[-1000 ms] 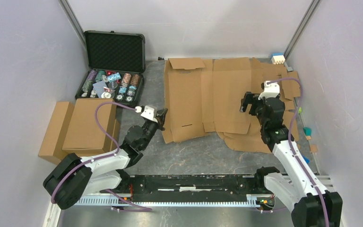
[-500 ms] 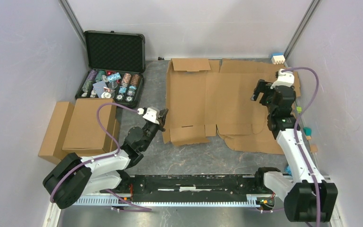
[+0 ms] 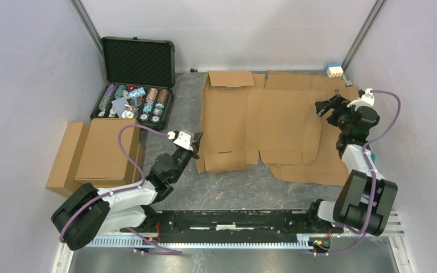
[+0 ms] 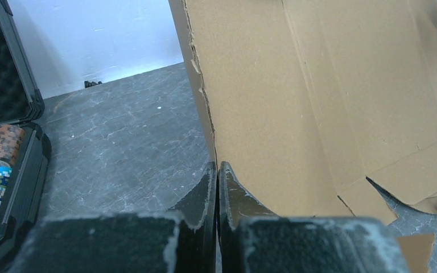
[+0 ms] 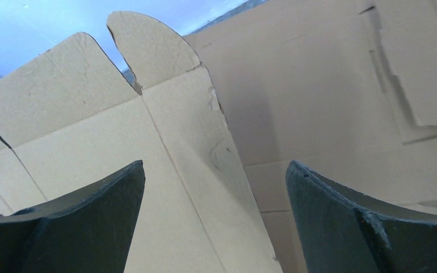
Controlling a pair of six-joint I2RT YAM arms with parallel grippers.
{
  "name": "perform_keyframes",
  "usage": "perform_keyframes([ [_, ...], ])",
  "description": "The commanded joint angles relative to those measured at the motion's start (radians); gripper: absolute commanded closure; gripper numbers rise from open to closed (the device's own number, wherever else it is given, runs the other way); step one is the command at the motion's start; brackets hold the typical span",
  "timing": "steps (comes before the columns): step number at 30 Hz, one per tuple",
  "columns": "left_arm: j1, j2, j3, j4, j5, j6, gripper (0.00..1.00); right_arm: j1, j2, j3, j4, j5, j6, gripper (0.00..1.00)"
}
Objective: Fold the paper box
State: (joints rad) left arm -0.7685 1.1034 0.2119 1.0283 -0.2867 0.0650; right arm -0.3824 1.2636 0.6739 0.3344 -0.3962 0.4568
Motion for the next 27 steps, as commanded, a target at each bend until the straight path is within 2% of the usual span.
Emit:
perform_keyframes([
  [1, -0.01, 0.005, -0.006, 0.064, -0.018, 0.057, 0.98, -0.005, 0.089, -0.002, 0.233, -0.093, 0.073, 0.02],
  [6, -0.012, 0.017, 0.006, 0.05, -0.012, 0.056, 0.98, 0.008, 0.196, 0.004, 0.336, -0.09, 0.078, 0.02],
  [10, -0.011, 0.021, 0.009, 0.047, -0.019, 0.053, 0.98, 0.022, 0.248, -0.016, 0.465, -0.184, 0.147, 0.02],
  [11, -0.012, 0.02, 0.012, 0.042, -0.016, 0.053, 0.98, 0.029, 0.254, -0.022, 0.513, -0.218, 0.173, 0.05],
  [14, -0.012, 0.021, 0.015, 0.036, -0.019, 0.052, 0.98, 0.059, 0.234, -0.027, 0.52, -0.253, 0.172, 0.18],
  [16, -0.012, 0.019, 0.014, 0.036, -0.021, 0.052, 0.98, 0.073, 0.199, -0.028, 0.476, -0.245, 0.139, 0.3],
  [21, -0.012, 0.005, 0.012, 0.033, -0.031, 0.046, 0.98, 0.108, 0.123, -0.028, 0.372, -0.22, 0.067, 0.82],
  [23, -0.012, -0.002, 0.011, 0.031, -0.034, 0.04, 0.98, 0.136, 0.088, -0.026, 0.304, -0.185, 0.021, 0.98],
  [27, -0.012, -0.018, 0.011, 0.023, -0.057, 0.025, 0.98, 0.194, 0.017, -0.041, 0.265, -0.141, -0.024, 1.0],
])
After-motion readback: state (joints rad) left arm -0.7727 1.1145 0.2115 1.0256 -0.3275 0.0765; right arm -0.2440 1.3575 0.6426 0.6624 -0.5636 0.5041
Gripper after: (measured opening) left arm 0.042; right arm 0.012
